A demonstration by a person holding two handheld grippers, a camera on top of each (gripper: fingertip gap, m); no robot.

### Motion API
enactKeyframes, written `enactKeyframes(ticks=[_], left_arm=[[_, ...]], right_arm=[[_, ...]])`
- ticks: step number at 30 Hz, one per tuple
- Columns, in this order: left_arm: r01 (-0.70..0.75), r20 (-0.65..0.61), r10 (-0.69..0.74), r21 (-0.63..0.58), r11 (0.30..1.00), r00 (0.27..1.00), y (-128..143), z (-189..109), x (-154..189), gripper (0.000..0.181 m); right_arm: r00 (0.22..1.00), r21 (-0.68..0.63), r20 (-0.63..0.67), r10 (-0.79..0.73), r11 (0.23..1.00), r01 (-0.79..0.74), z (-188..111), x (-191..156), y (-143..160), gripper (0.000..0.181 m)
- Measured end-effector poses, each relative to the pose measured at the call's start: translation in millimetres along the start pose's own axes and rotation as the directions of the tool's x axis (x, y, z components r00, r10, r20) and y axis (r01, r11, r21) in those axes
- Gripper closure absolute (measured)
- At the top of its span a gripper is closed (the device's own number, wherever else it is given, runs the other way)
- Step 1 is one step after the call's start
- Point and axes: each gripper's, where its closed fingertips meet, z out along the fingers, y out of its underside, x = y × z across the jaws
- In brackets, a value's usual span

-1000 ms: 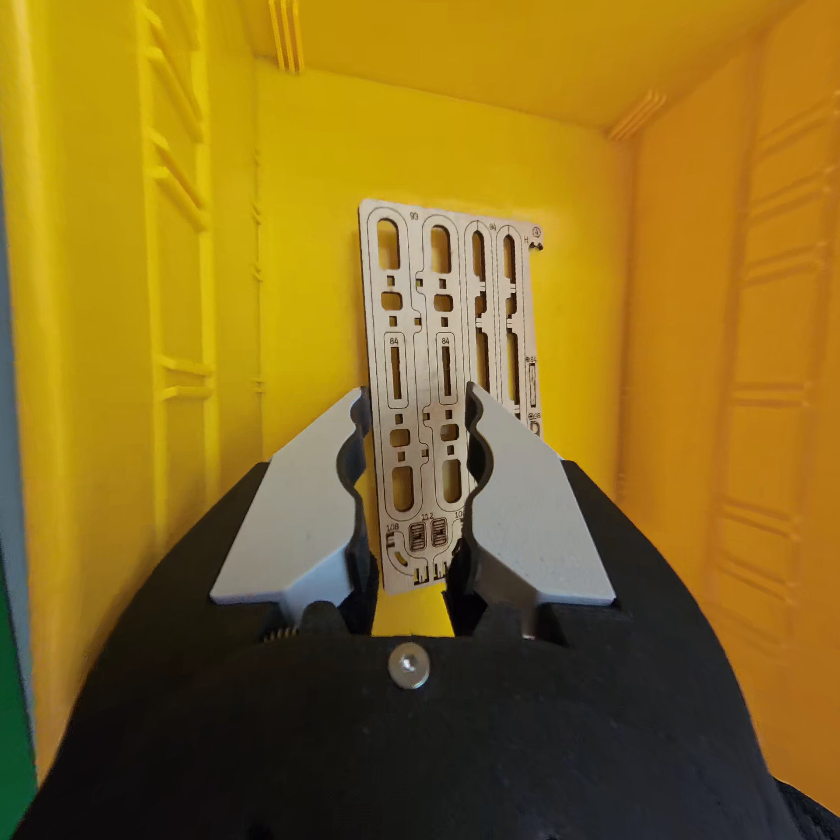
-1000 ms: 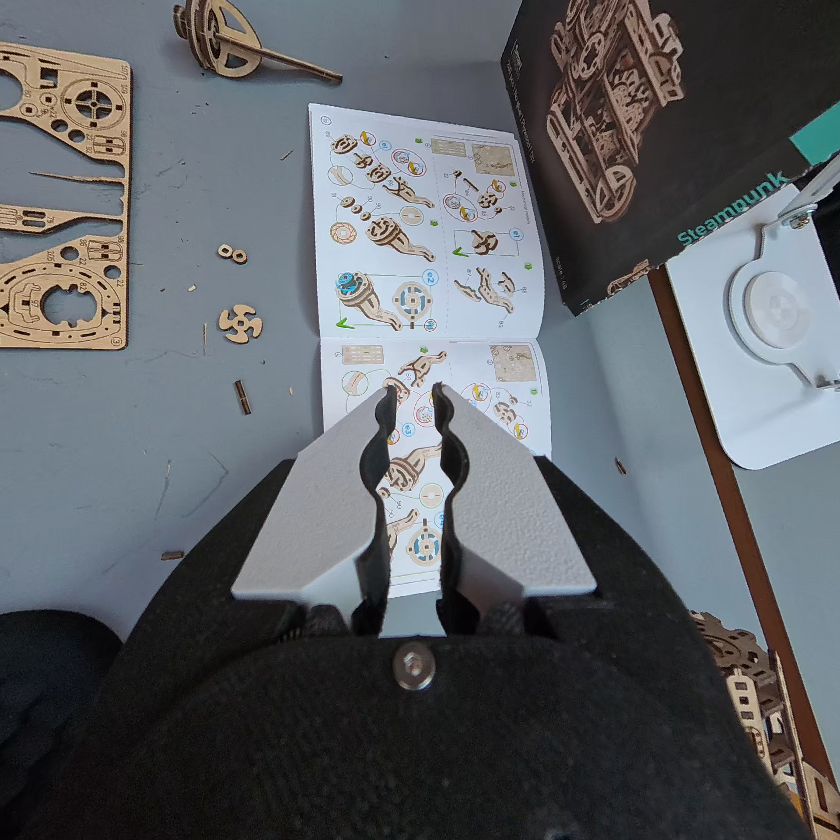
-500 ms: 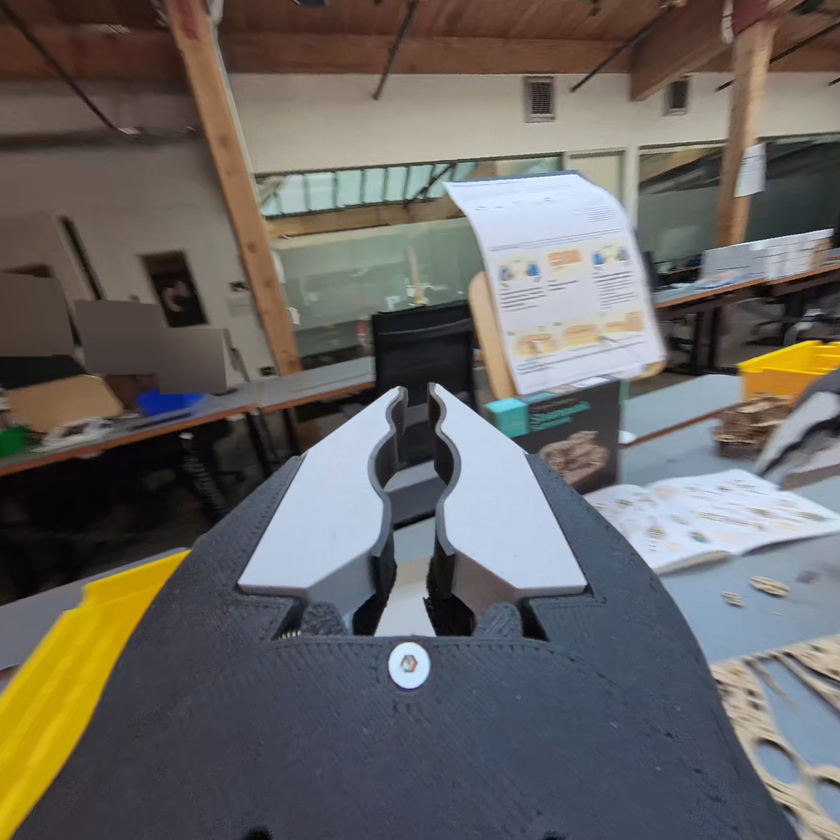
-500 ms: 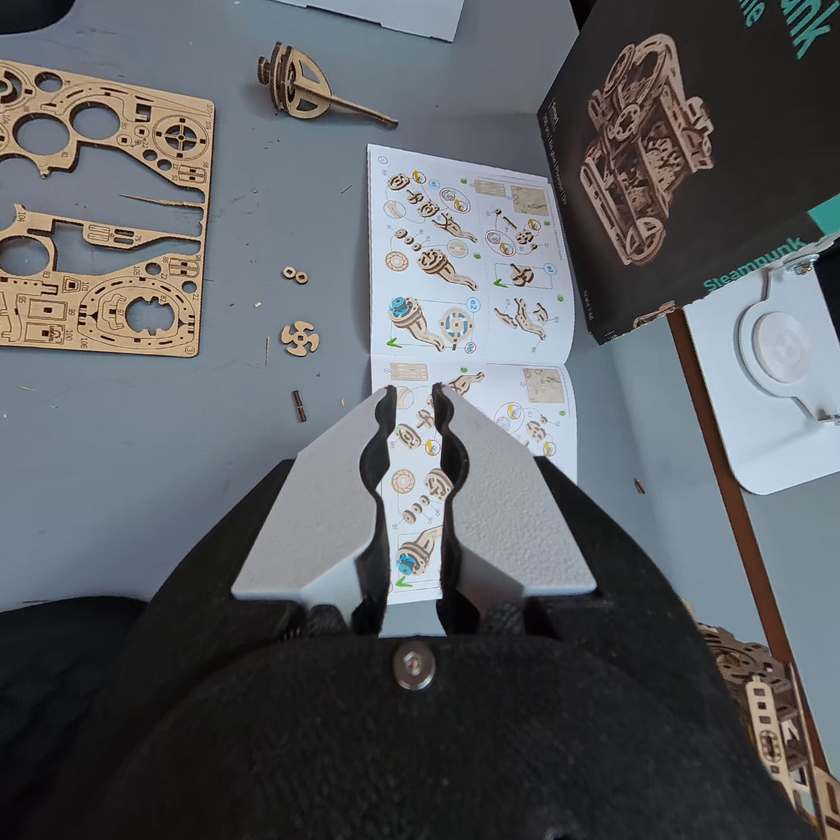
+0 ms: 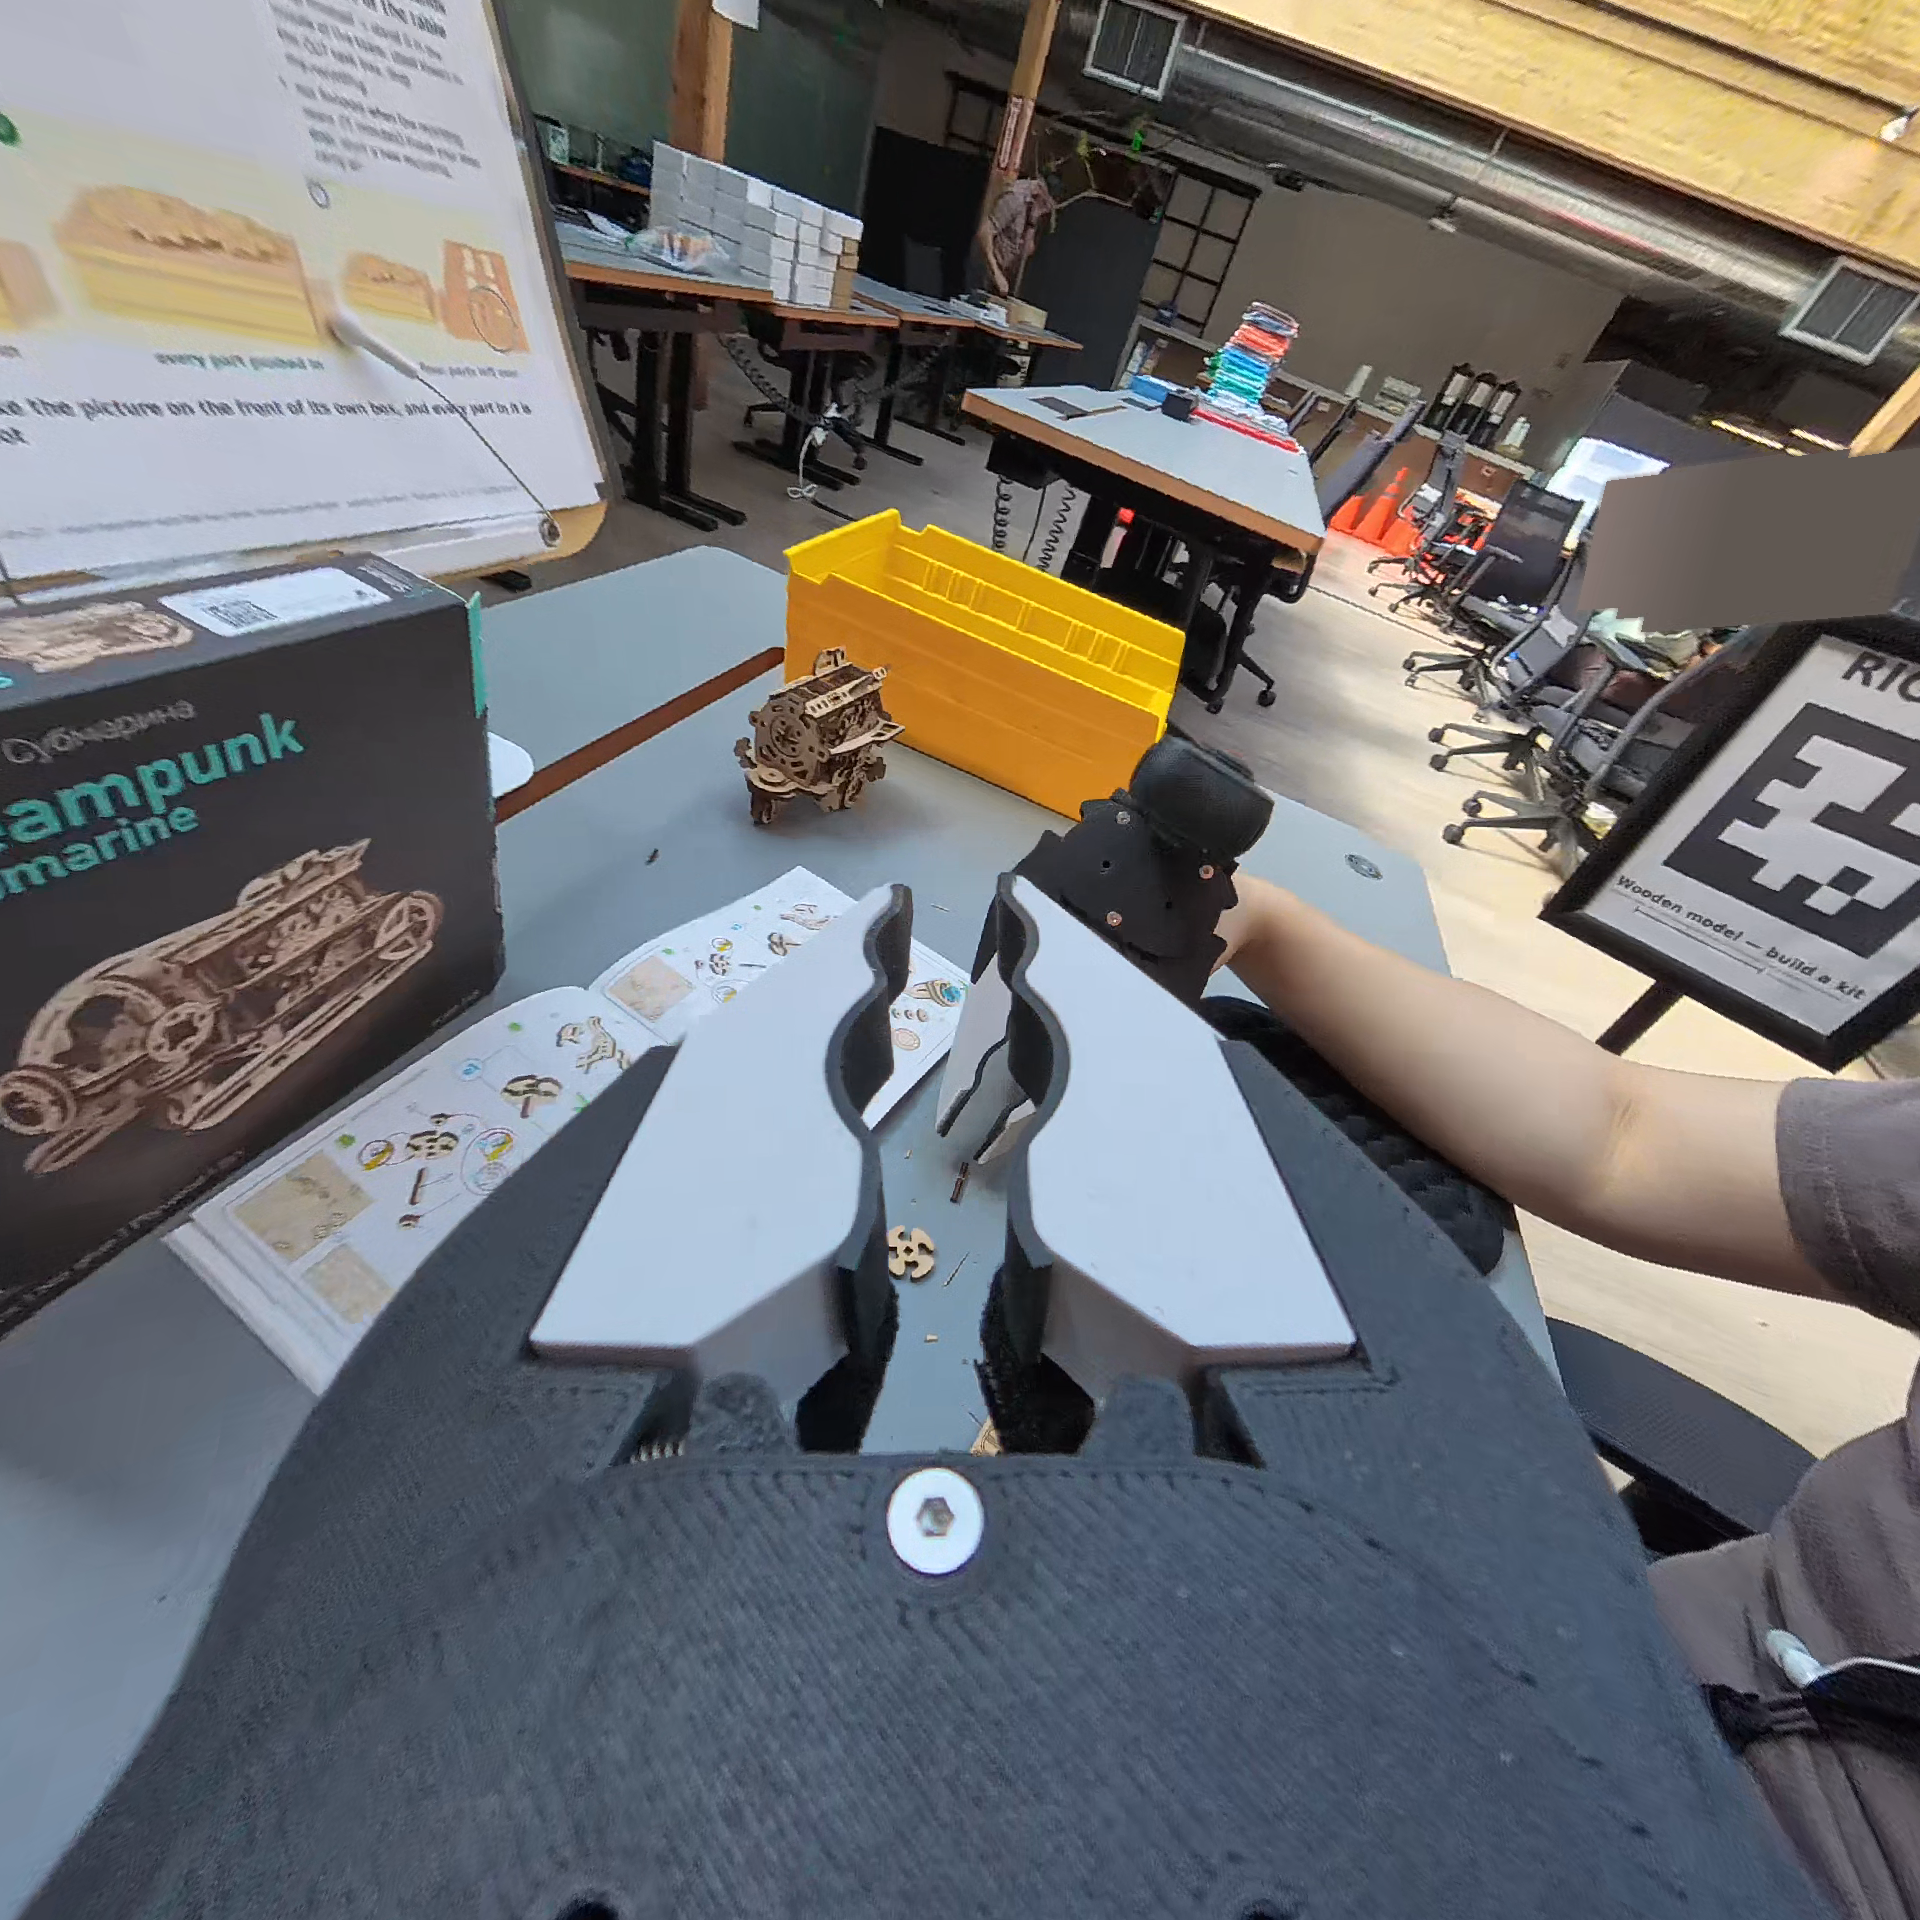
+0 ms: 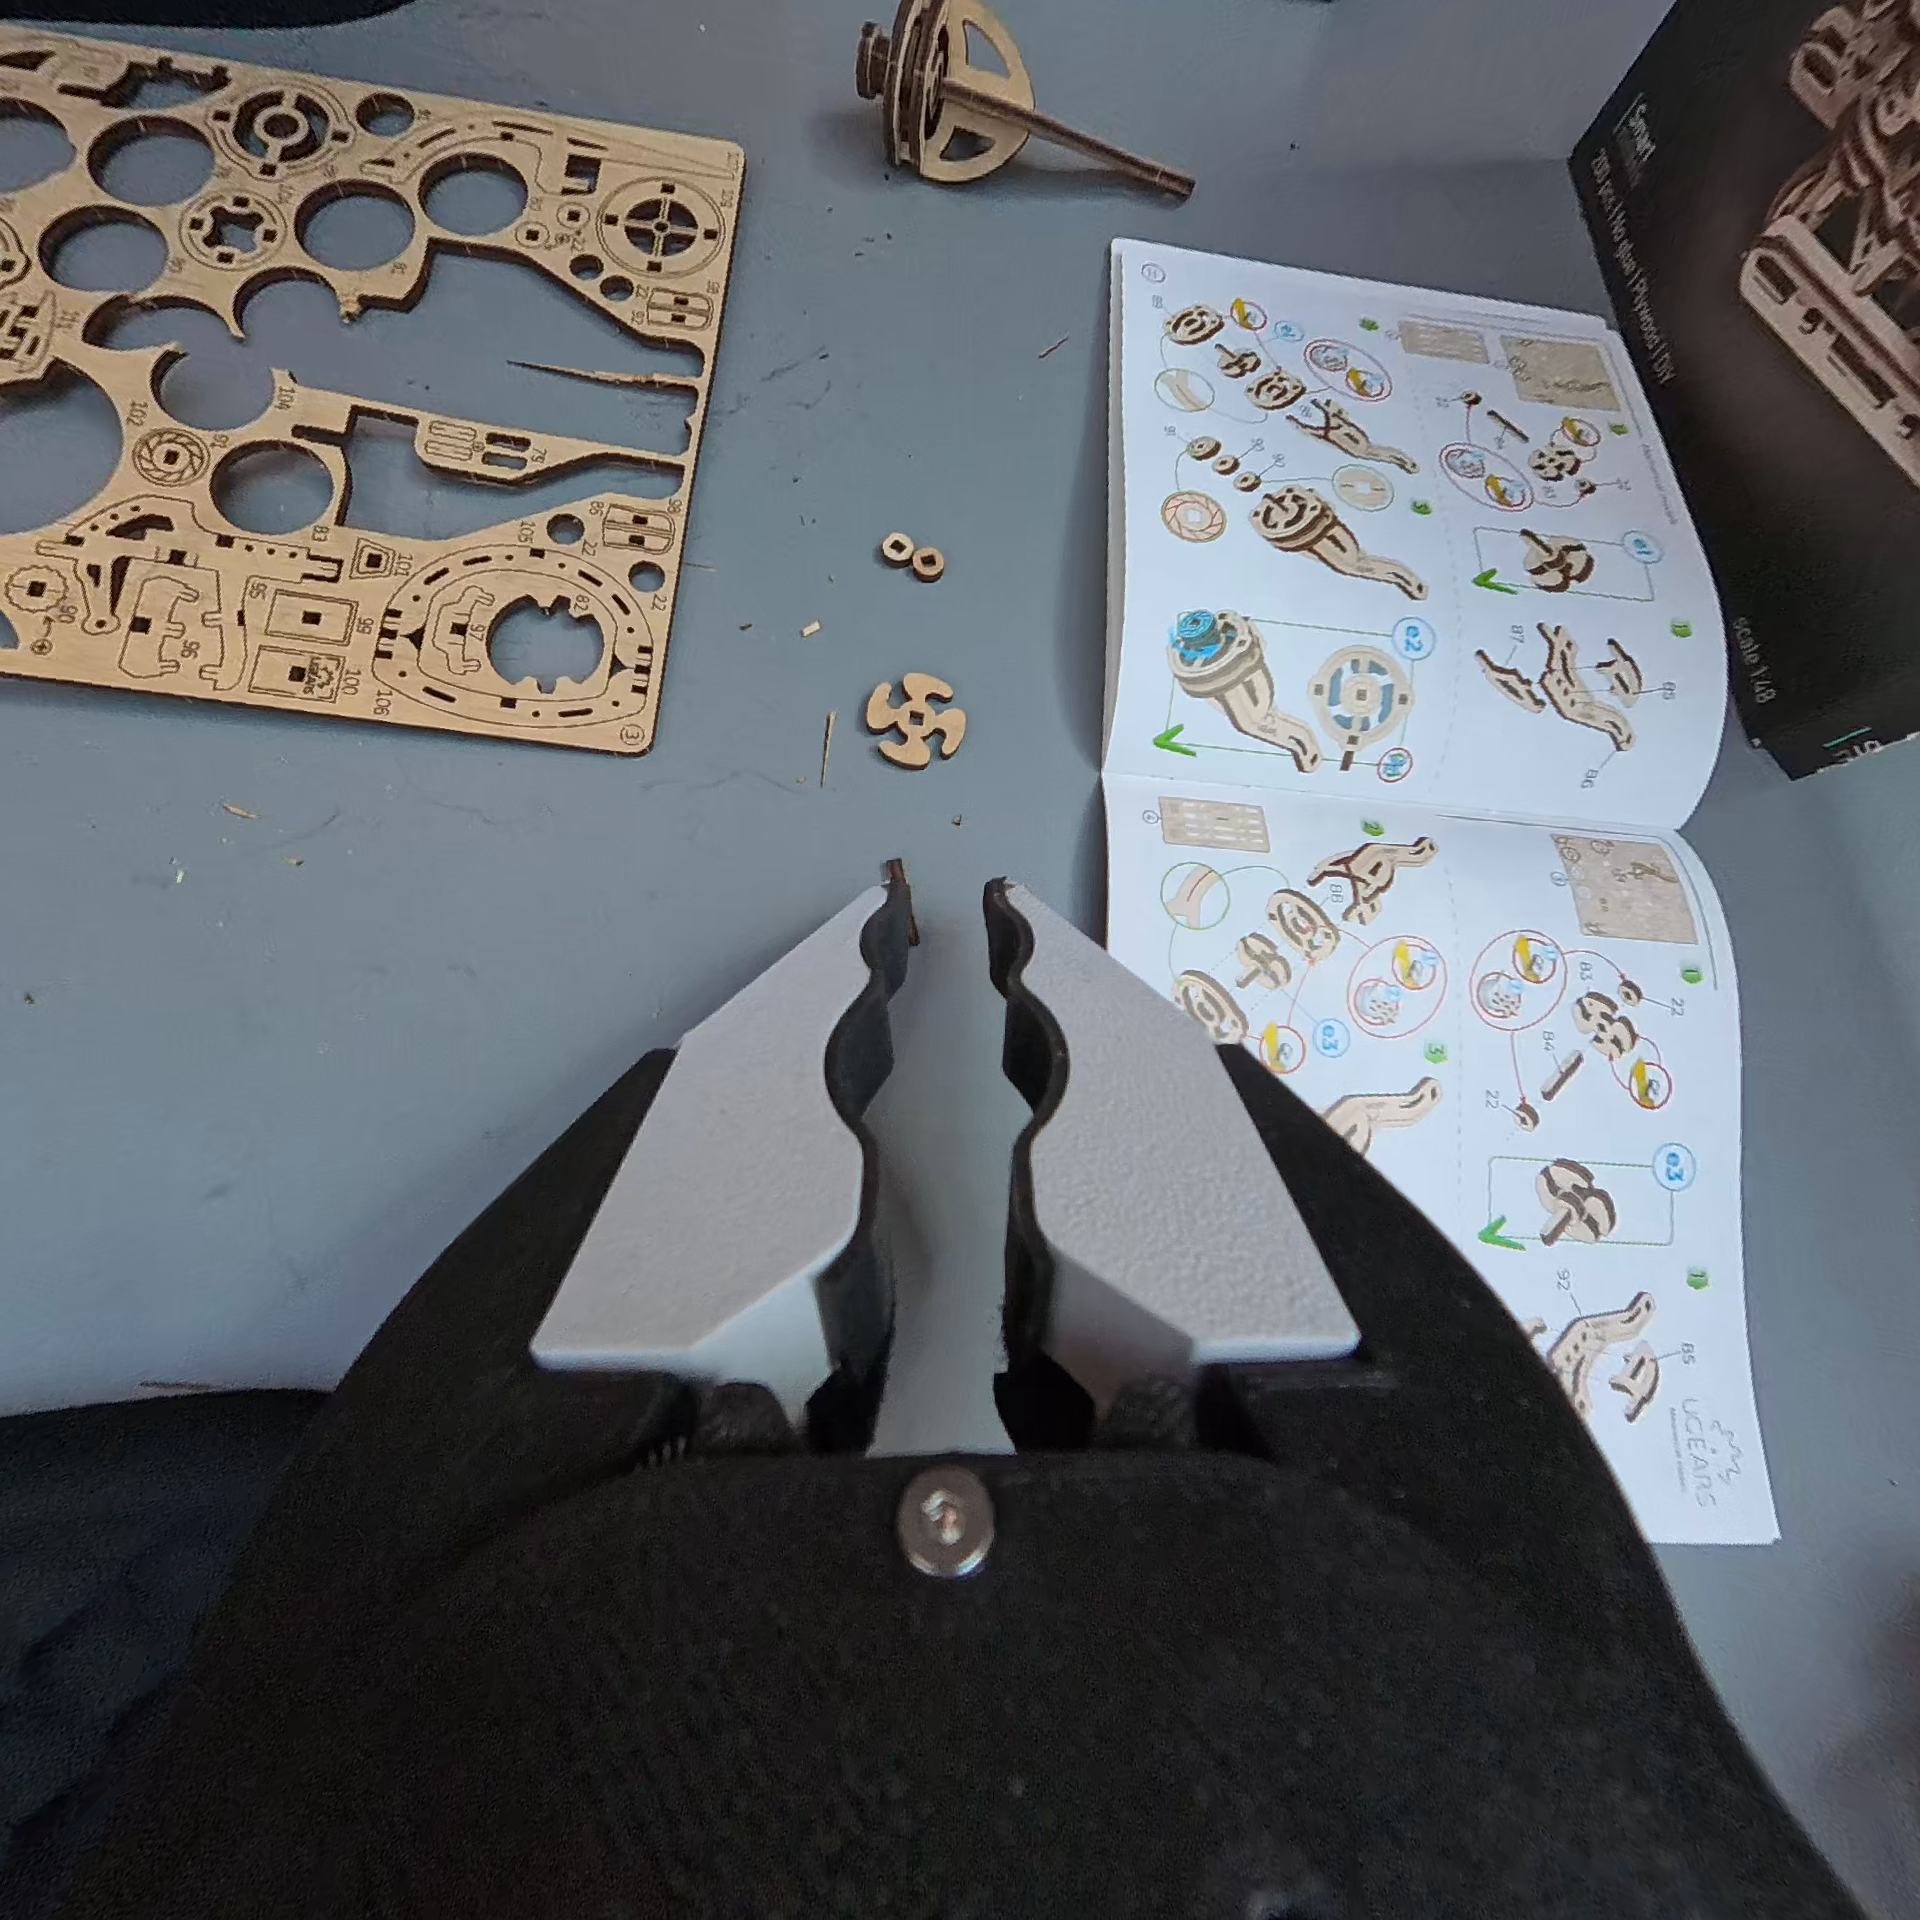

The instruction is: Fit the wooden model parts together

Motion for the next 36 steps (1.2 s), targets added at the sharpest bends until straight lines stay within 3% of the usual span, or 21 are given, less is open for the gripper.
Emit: enactKeyframes(ticks=[4, 6, 10, 16, 24, 36], left_arm=[[0.070, -0.101, -0.080, -0.099, 0.993, 0.992, 55.1, 20.9, -4.3, 0.181], [0.063, -0.057, -0.073, -0.161, 0.985, 0.996, 81.6, 24.7, -13.9, 0.181], [0.015, -0.053, -0.030, -0.263, 0.965, 0.998, 105.9, 31.0, -16.9, 0.181], [-0.076, 0.008, 0.094, -0.527, 0.846, 0.996, 161.4, 27.9, -37.1, 0.177], [-0.095, 0.001, 0.118, -0.584, 0.806, 0.993, 170.8, 25.4, -35.7, 0.158], [-0.031, -0.008, 0.031, -0.507, 0.861, 0.999, 153.2, 19.1, -33.9, 0.159]], right_arm=[[0.991, 0.091, -0.133, -0.016, 0.995, 0.029, -19.2, 21.8, -8.7, 0.170], [0.976, 0.200, -0.217, 0.030, 0.980, 0.014, -36.6, 38.6, -19.6, 0.170], [0.920, 0.365, -0.375, 0.116, 0.930, 0.031, -73.9, 65.8, -32.2, 0.173], [0.801, 0.388, -0.578, 0.153, 0.915, 0.106, -104.6, 88.7, -32.2, 0.177], [0.726, 0.392, -0.664, 0.178, 0.910, 0.135, -117.6, 98.4, -29.7, 0.176], [0.555, 0.384, -0.807, 0.201, 0.893, 0.235, -139.2, 102.8, -30.4, 0.176]])
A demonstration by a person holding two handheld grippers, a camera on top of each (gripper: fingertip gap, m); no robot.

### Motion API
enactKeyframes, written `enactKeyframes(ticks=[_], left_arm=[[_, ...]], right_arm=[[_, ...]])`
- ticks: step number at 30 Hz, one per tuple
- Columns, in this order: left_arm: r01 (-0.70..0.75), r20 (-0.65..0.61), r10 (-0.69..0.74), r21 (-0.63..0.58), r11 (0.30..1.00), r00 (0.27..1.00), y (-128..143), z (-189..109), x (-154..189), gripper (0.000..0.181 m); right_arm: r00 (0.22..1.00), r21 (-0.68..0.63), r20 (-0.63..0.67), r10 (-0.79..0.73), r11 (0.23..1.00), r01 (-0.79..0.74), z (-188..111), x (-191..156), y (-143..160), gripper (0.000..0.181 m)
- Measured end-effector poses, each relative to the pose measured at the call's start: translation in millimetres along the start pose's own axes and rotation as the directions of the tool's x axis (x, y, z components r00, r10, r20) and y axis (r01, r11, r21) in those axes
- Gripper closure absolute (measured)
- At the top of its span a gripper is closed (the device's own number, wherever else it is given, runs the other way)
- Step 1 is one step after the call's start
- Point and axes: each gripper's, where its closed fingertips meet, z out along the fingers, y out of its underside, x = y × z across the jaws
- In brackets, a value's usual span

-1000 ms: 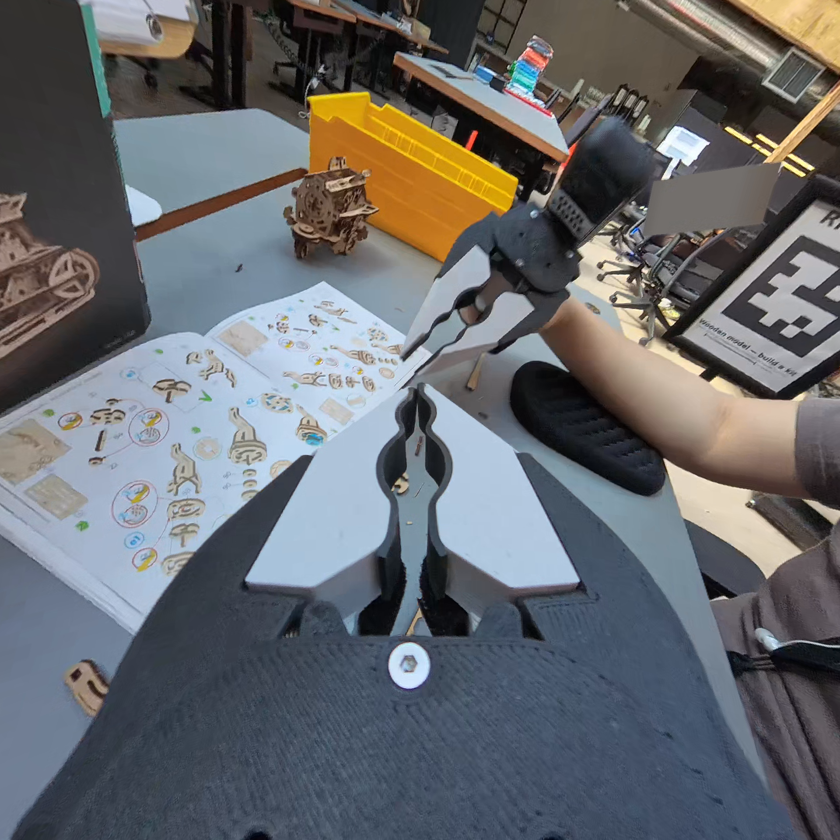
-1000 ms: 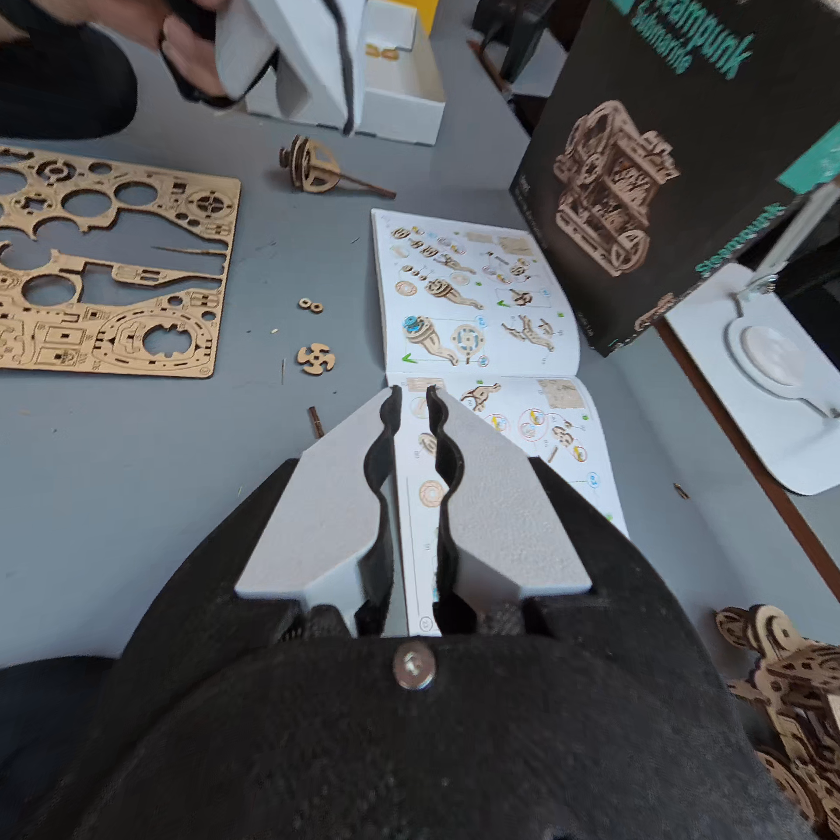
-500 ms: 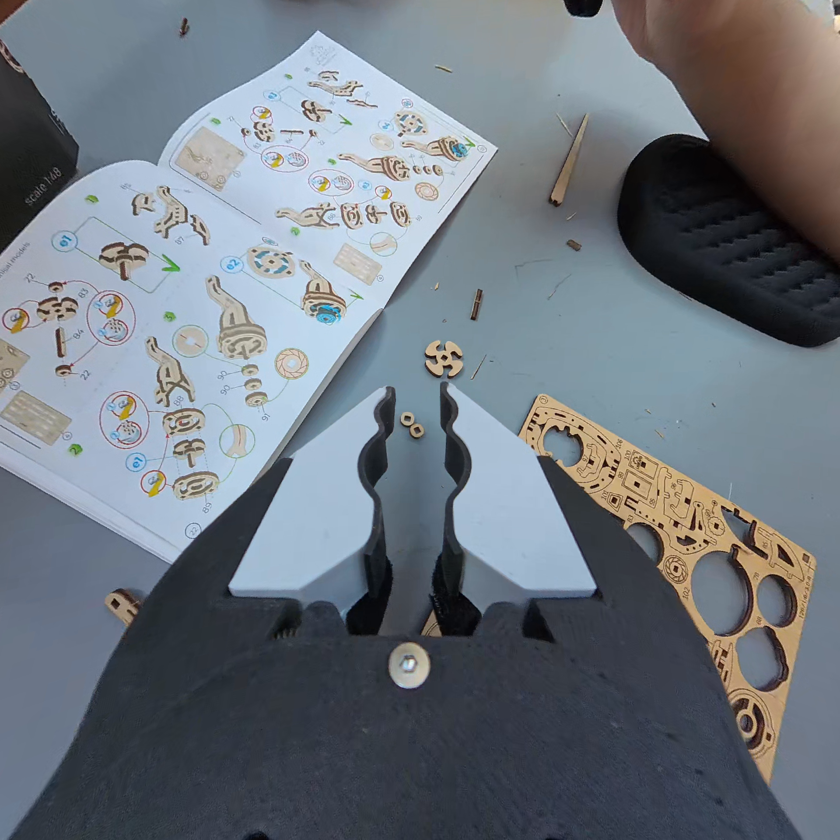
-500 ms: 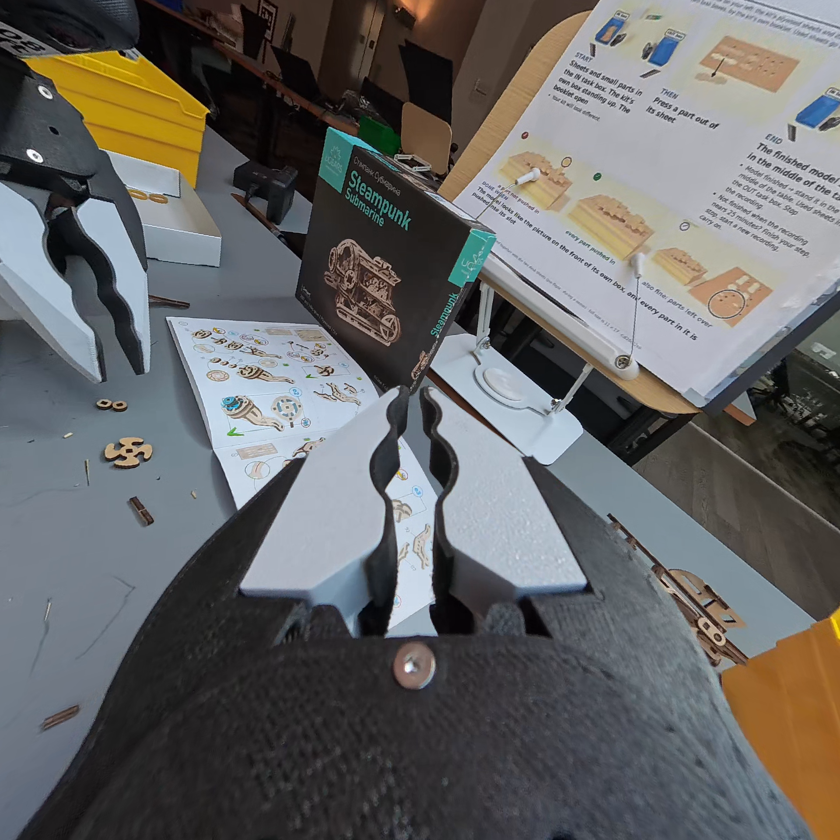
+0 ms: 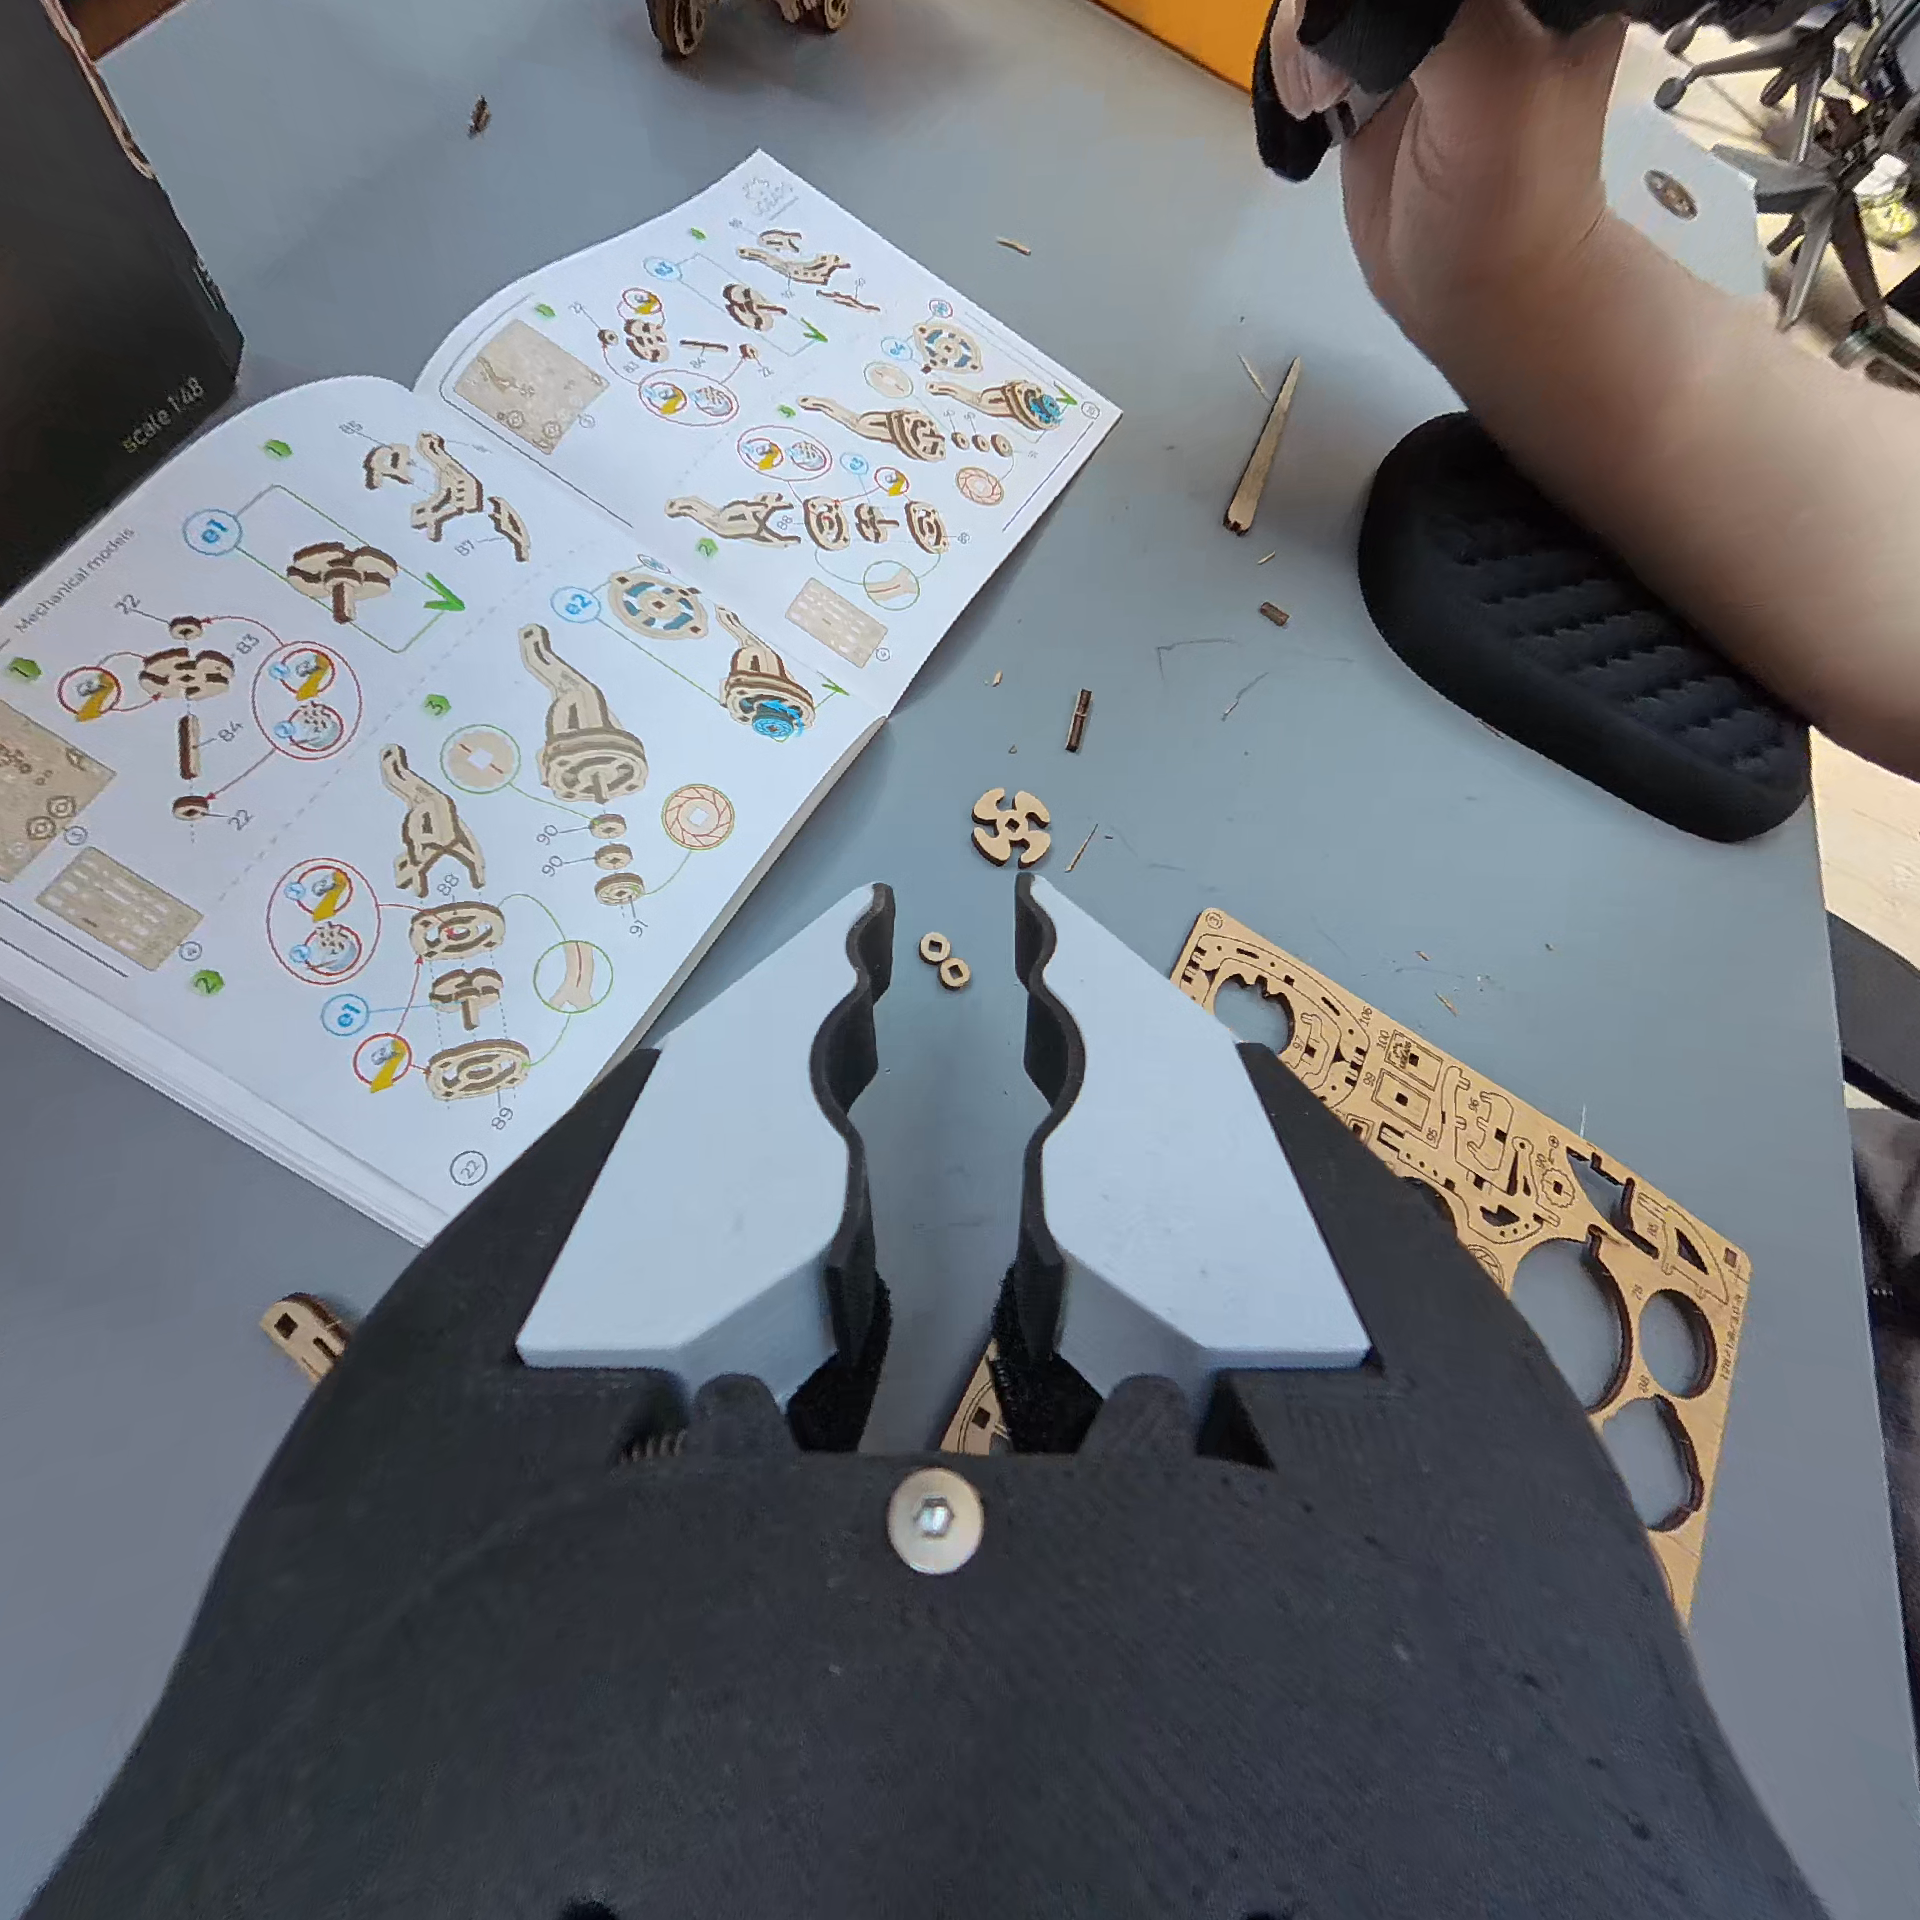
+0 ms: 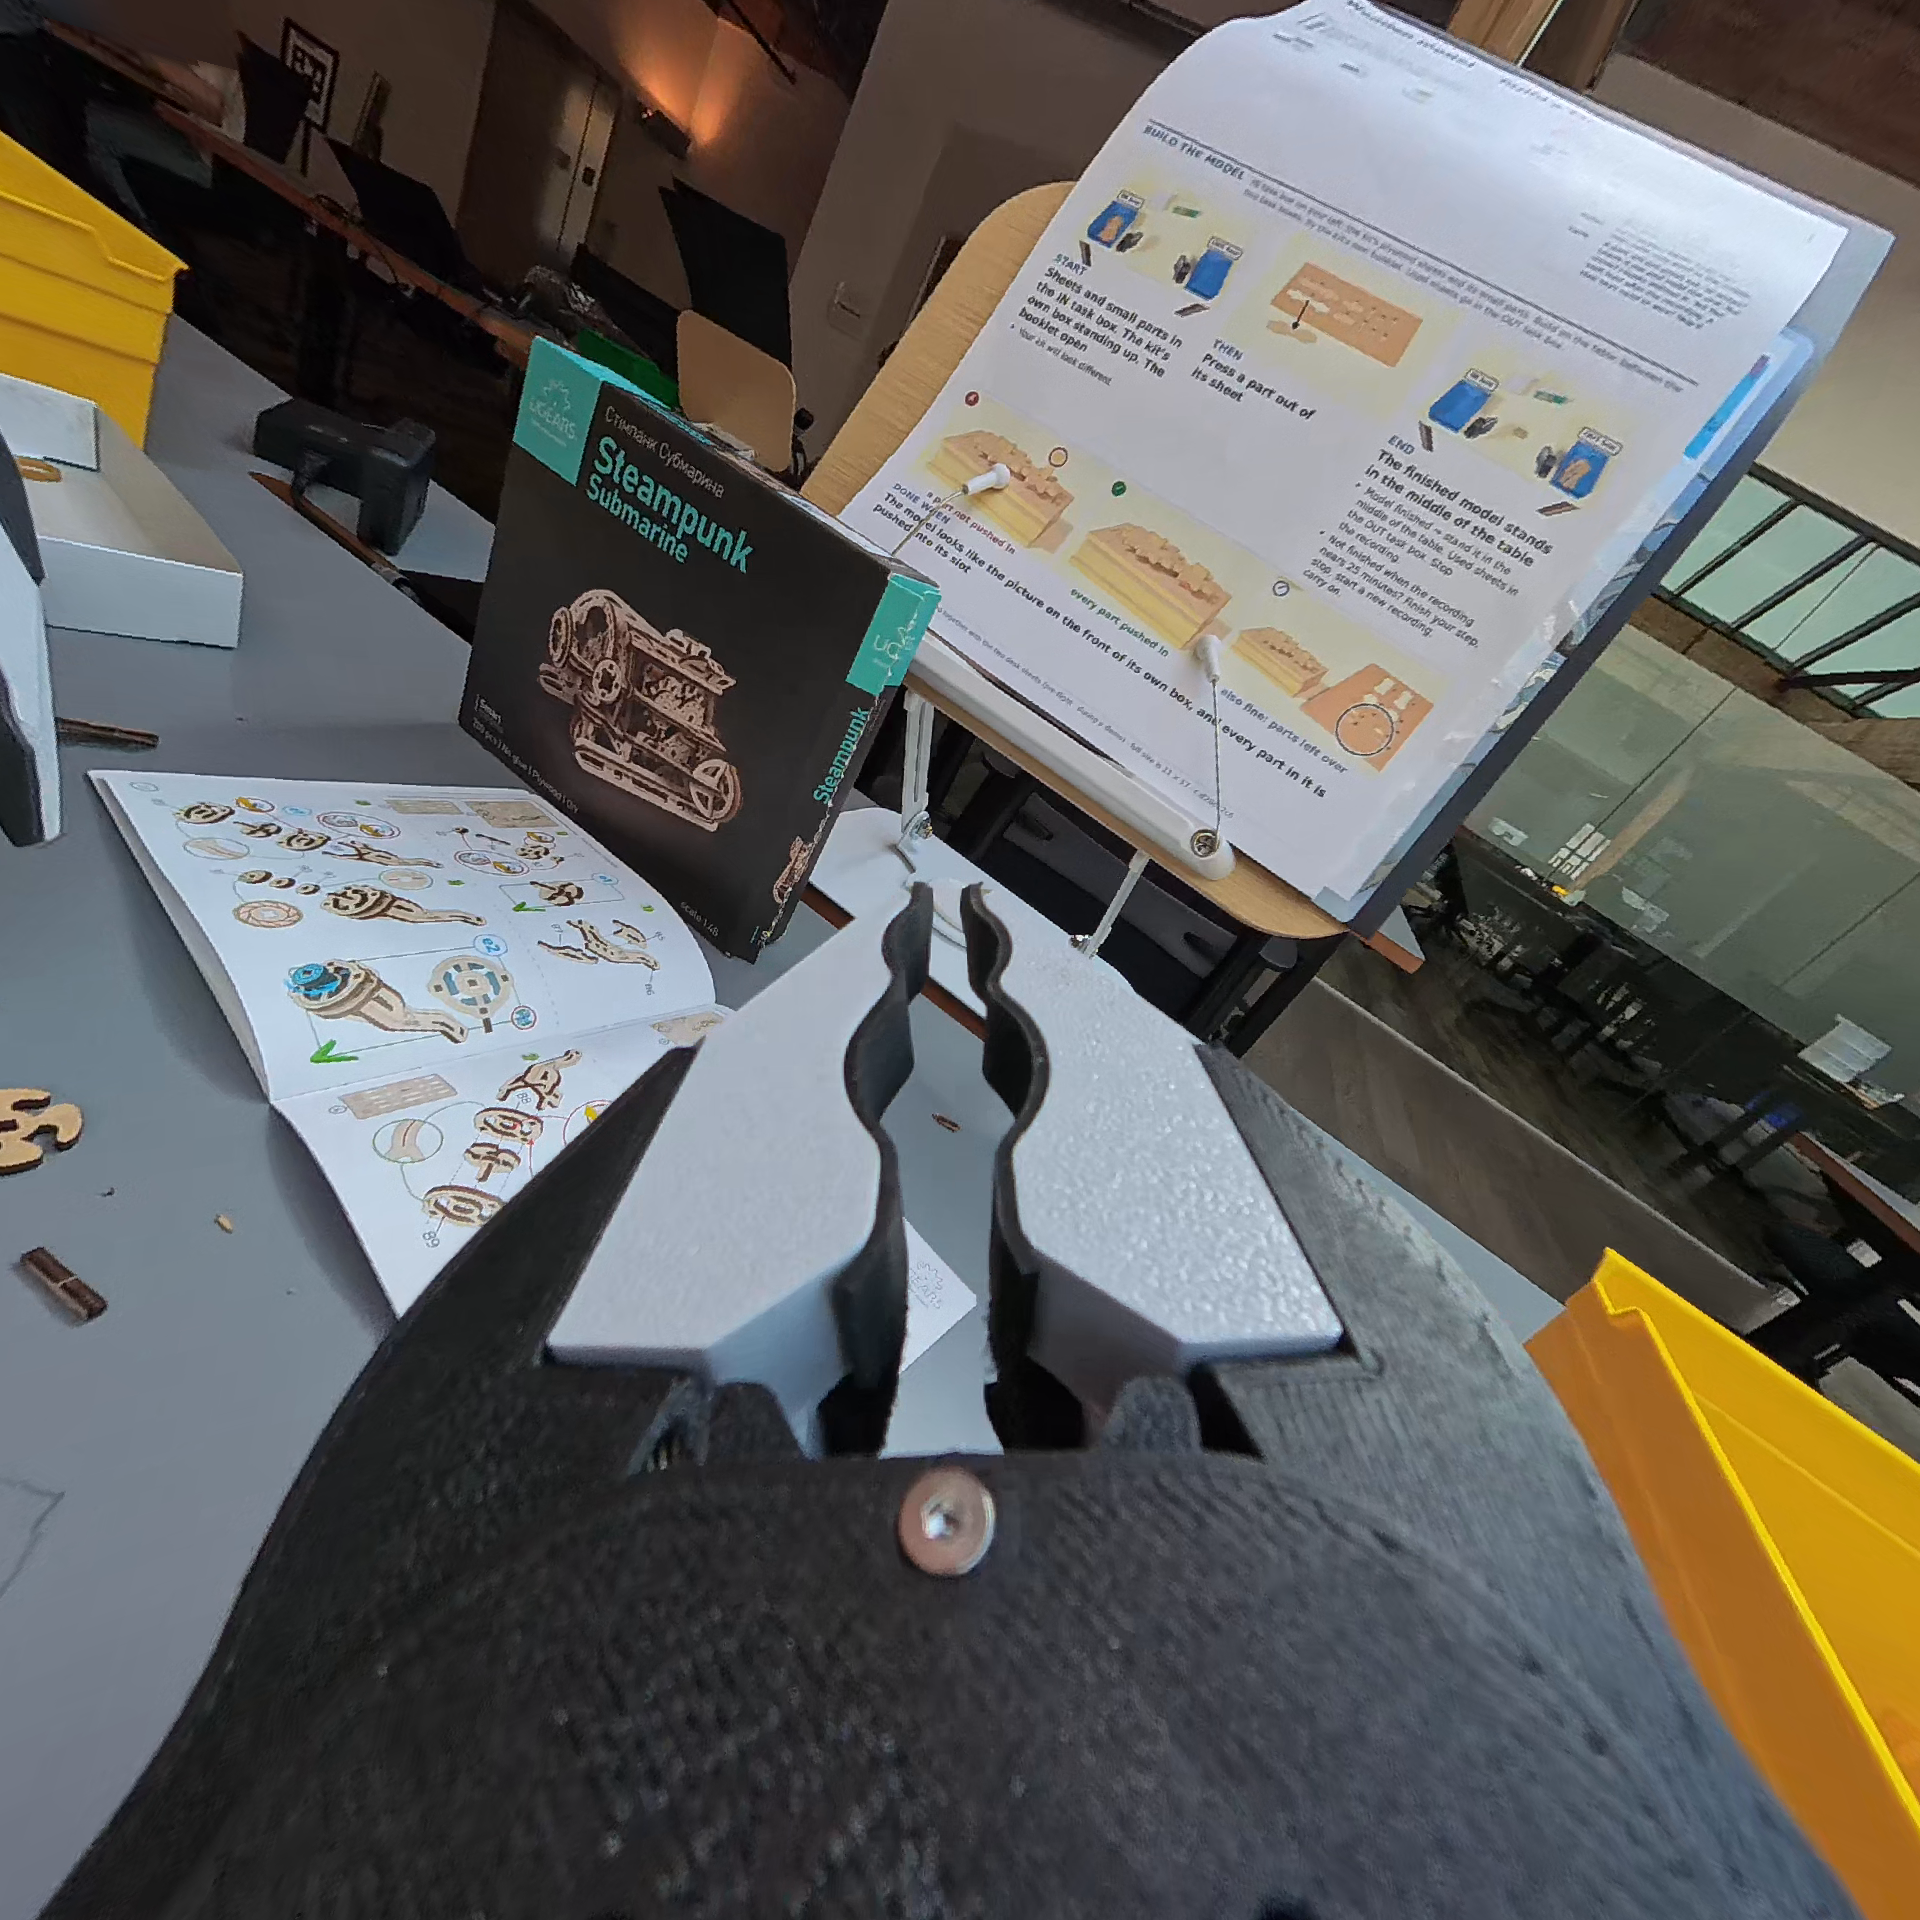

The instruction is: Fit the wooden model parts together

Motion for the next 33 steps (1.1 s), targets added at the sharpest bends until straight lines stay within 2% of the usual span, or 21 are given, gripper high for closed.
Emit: enactKeyframes(ticks=[6, 11, 13, 17, 20, 24, 30, 33], left_arm=[[0.034, -0.032, -0.033, 0.037, 0.999, 0.999, -6.6, -10.8, 1.0, 0.162], [0.040, -0.038, -0.038, 0.065, 0.997, 0.999, -11.3, -16.3, 2.7, 0.164], [0.042, -0.042, -0.041, 0.041, 0.998, 0.998, -6.7, -12.9, 1.7, 0.162], [0.003, -0.026, -0.003, 0.000, 1.000, 1.000, 0.7, -4.3, 2.8, 0.158], [-0.007, -0.047, 0.008, 0.010, 1.000, 0.999, -2.0, -1.1, 9.1, 0.156], [-0.025, -0.051, 0.026, 0.025, 0.999, 0.998, -1.6, 2.3, 9.3, 0.155], [-0.060, -0.072, 0.062, 0.030, 0.998, 0.995, 1.6, 9.8, 11.8, 0.152], [-0.090, -0.066, 0.092, 0.027, 0.996, 0.994, 2.1, 13.1, 13.6, 0.152]], right_arm=[[0.998, -0.086, 0.003, -0.067, 0.994, 0.067, 4.7, -12.4, 19.4, 0.177], [0.999, -0.072, 0.012, -0.032, 0.997, 0.032, 4.4, -14.9, 16.8, 0.177], [0.998, -0.085, 0.055, -0.017, 0.996, 0.022, 6.9, -21.8, 19.6, 0.177], [0.967, -0.111, 0.253, -0.011, 0.993, 0.040, 7.8, -56.7, 20.0, 0.176], [0.927, -0.127, 0.376, 0.009, 0.991, 0.042, 2.4, -75.7, 18.3, 0.176], [0.845, -0.202, 0.523, 0.113, 0.979, -0.006, -10.8, -89.9, 26.8, 0.176], [0.719, -0.312, 0.640, 0.271, 0.947, -0.078, -34.2, -97.3, 40.8, 0.176], [0.667, -0.357, 0.682, 0.299, 0.933, -0.053, -42.2, -108.3, 48.6, 0.176]])
